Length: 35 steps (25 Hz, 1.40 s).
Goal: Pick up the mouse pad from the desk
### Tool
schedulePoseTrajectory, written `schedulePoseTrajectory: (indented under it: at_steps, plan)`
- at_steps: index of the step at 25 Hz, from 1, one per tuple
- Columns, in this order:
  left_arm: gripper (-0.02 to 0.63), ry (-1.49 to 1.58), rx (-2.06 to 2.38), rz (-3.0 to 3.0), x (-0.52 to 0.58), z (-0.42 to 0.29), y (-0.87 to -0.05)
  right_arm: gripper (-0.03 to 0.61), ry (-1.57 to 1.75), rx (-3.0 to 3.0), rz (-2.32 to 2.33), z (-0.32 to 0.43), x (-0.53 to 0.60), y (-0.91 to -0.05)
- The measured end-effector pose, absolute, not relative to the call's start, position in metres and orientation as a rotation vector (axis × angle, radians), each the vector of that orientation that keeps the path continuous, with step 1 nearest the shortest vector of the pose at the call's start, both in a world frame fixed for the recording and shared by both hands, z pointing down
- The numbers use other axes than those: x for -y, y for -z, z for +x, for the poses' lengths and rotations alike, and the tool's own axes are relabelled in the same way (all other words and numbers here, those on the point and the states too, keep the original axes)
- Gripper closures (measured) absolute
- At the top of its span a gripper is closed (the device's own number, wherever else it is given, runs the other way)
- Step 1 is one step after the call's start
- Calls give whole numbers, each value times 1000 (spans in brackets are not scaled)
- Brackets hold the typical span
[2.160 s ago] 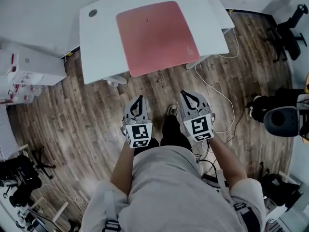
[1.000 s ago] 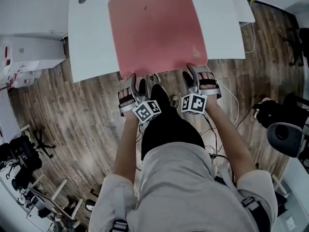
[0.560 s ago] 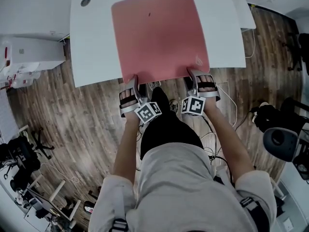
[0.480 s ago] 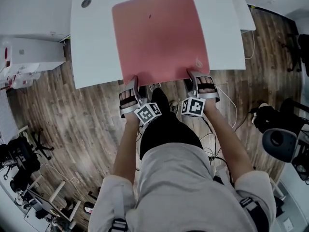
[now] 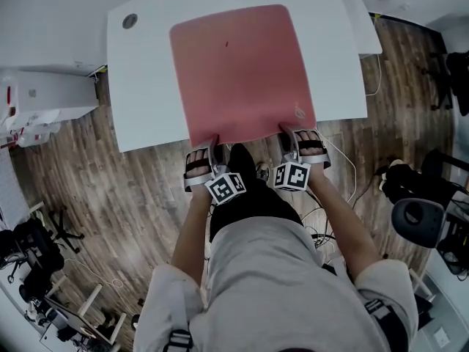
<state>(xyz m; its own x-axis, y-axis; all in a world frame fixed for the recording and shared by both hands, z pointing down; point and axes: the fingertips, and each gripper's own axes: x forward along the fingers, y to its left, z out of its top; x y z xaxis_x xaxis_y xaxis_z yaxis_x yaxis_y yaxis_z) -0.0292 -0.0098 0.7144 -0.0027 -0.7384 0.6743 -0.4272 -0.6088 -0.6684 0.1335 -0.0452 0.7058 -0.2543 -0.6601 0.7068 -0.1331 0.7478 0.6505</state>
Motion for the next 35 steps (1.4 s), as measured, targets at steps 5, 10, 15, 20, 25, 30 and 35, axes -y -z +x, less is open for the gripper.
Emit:
schedulePoseTrajectory:
  at_steps: [5,10,15,20,25,30,35]
  plan:
    - [584,1639,-1251,-2041,19,-29,-714,520,545,1805,631,128,59,-696]
    - [583,1643,-1324,-2101,40,-34,-707,518,525,1809,648,120,78,-688]
    - [583,1644,-1288,-2154,64,-41,-708,518,534,1789,665,112,105,-680]
    - [583,1643,-1260,-2181,88,-43,-707,518,517,1750,683,108,131,-676]
    - [583,1617,-1250,-2233,105,-50,-705,518,510,1717,708,99,152,-670]
    - [583,1577,-1260,-2262,128,-55,-698,520,475,1706,765,94,173,-662]
    - [583,1564,-1289,-2253,151,-58,-690,520,481,1713,784,92,192,-651]
